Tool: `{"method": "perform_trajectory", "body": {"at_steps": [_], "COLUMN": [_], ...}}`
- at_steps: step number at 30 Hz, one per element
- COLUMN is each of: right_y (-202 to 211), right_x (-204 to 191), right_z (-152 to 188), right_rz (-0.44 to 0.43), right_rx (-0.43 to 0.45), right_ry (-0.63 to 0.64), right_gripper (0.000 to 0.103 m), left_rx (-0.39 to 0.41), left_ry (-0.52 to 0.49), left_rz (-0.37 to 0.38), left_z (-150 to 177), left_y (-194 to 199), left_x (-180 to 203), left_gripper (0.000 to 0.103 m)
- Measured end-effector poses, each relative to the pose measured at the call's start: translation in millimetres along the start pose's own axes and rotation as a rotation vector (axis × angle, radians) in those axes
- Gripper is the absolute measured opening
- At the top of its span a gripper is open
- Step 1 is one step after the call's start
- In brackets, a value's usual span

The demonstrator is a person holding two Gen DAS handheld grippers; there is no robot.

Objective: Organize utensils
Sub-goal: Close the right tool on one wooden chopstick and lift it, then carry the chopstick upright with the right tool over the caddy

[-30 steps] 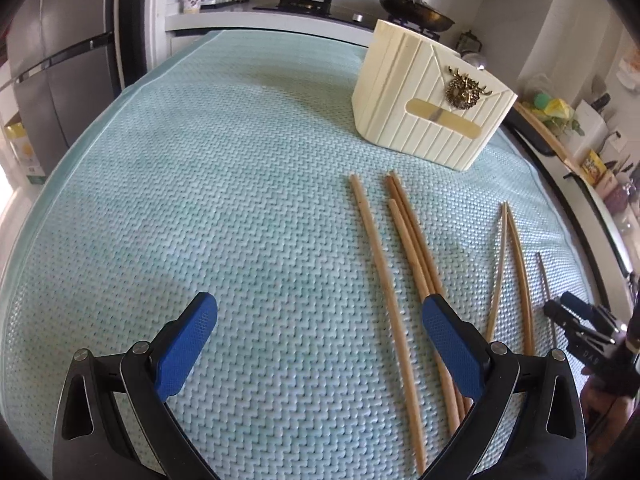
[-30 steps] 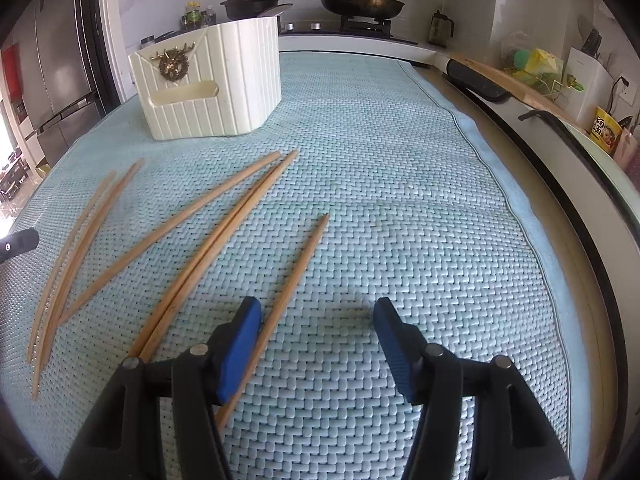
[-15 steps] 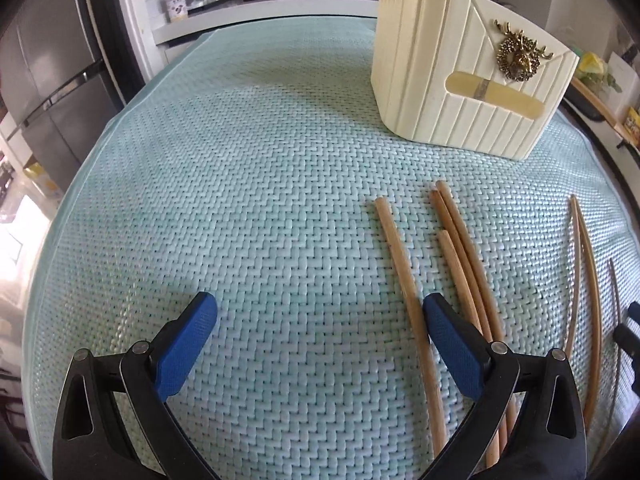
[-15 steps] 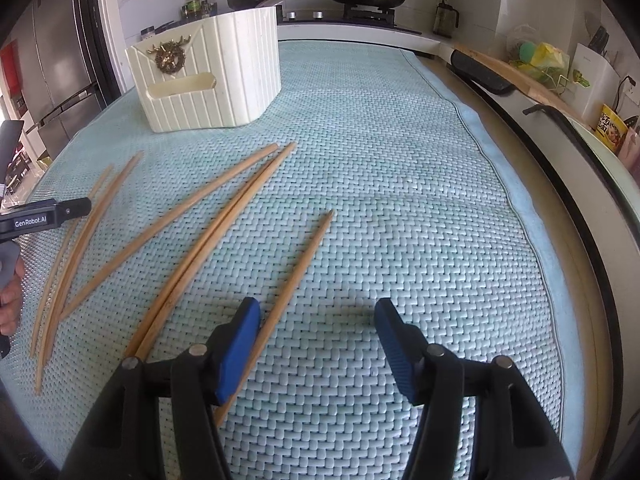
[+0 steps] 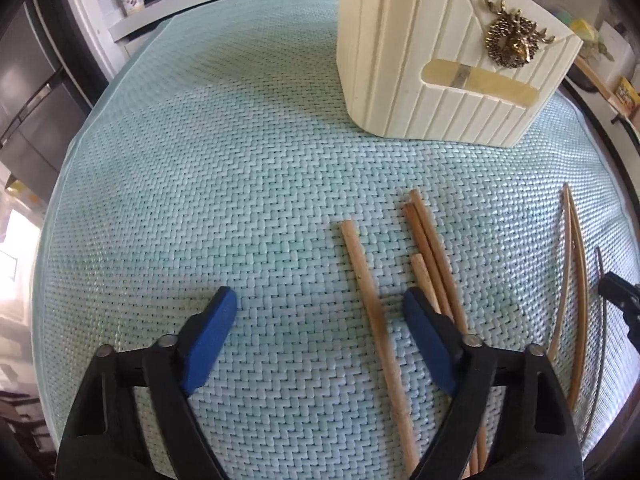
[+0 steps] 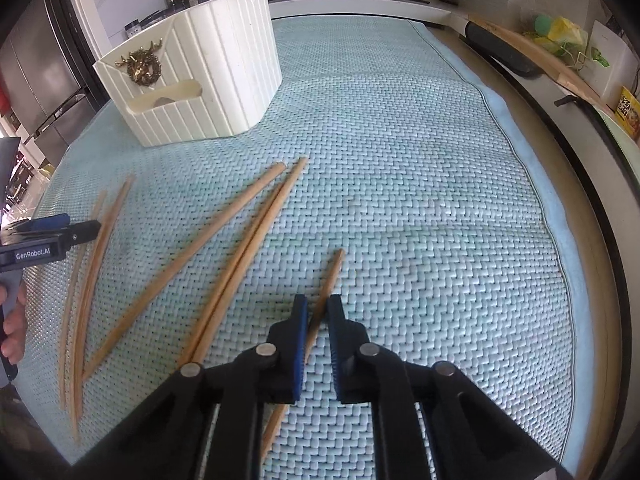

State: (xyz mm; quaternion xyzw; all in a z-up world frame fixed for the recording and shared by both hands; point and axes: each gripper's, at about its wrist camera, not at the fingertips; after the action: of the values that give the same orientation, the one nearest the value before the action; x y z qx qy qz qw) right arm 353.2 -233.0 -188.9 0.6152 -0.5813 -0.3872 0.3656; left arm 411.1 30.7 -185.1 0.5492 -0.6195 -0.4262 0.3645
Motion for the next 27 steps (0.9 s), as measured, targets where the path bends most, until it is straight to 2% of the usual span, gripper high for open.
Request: {"method": "perform_trajectory", "body": {"at_steps": [1,2,4,5,8,14,23,27], "right_y": [-2,-2,-6,-6,-6,27,101,138], "right_x": [0,0,1,2,4,14,26,20], "right_z": [-3,-6,-12,-15,-22,-30,-34,-18], "right_rz": [-0.009,-0.014,-0.034,-0.04,-0.08,-0.161,-0.258,-0.272], "right_rx": [-0.005,-0.003,-0.005,0.0,0.016,0.122,0.308,0.394], "right_ry": [-0.012,-0.022,-0.039,-0.044,-0.064,-0.077,-0.088,-0.062], "right_gripper": [0.009,0.009,0.006,0.006,0.006,0.006,0.006,0.006], "left_rx": [-0.004,-0.006,-0.012,-0.013,-0.001,0.078,0.284,0.379], "left_ry": [-0.01,-0.017,-0.032,-0.036,-0.027,0.004,0.025,0.024], "left_rz": [0.005,0.014,0.026,0.029,0.071,0.145,0.22,0.246], "left_z": [-1,-3,-6,-7,-9,-4,4,12], "left_y": [2,4,5,5,6,33,126,166], "left_x": [4,7,13,14,16,7,-16,-25], "left_gripper": [0.057,0.05,0.017,0.012,0.009,0.005,0.005,0.005]}}
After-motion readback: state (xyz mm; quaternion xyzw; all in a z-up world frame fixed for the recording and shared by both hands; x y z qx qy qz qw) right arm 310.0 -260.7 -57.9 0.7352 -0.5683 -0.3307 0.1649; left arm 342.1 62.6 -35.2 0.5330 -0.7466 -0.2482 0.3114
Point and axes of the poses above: each gripper's, at about its wrist camera, not at the fingertips, and y roughly against the way its jaws point, x to its right, z to its underside, and after that the axes turned 2 degrees about -x, right-handed
